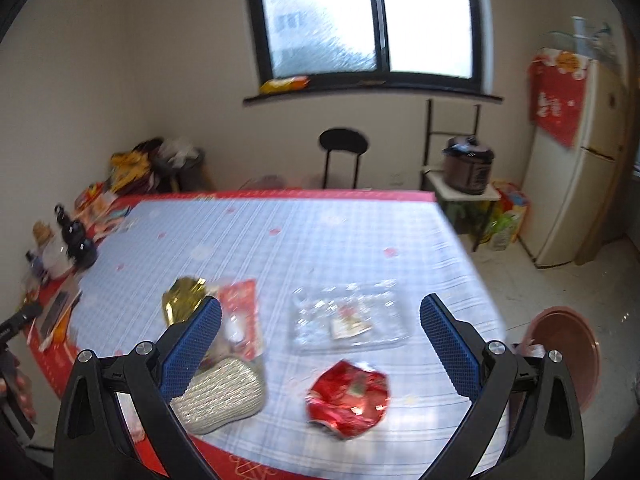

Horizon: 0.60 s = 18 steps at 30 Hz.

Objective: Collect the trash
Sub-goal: 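Grasp the gold foil with the right gripper and lift it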

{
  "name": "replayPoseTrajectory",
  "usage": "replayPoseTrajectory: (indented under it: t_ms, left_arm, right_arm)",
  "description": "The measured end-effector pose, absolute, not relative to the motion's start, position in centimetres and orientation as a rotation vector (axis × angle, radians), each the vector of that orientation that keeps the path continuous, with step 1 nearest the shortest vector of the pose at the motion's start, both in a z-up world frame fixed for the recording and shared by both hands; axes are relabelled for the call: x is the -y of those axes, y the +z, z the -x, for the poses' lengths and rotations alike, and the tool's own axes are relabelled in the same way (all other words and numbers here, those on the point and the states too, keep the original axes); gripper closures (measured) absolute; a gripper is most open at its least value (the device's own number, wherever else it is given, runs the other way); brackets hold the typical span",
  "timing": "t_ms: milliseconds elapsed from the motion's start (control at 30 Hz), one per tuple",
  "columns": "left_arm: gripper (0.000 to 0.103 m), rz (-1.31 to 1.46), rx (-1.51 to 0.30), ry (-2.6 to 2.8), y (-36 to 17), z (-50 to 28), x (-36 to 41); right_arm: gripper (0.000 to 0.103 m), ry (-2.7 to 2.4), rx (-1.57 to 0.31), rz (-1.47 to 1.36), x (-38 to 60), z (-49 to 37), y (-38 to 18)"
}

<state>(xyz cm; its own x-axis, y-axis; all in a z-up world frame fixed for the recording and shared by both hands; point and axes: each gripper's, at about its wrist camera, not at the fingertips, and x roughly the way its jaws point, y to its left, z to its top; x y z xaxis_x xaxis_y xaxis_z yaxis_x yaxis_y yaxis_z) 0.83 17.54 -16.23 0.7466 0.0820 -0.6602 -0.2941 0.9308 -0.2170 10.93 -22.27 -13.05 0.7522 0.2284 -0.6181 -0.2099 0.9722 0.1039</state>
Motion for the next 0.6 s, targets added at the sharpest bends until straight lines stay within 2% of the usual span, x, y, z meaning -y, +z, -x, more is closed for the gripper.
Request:
replayPoseTrajectory:
  t_ms: [333,600]
  left_arm:
    - [0.006,0.518,-0.967,0.182,-26.4,0.1,-17.5]
    - [0.006,0.485,-1.02,0.129,-28.3,-0.5,-16.8]
  right_arm:
    - [0.005,0.368,-0.813,-0.002,15.3,-12.3,-19.3]
    - [0.005,0.468,-0.826,0.024,12.4,-13.3,-20.6]
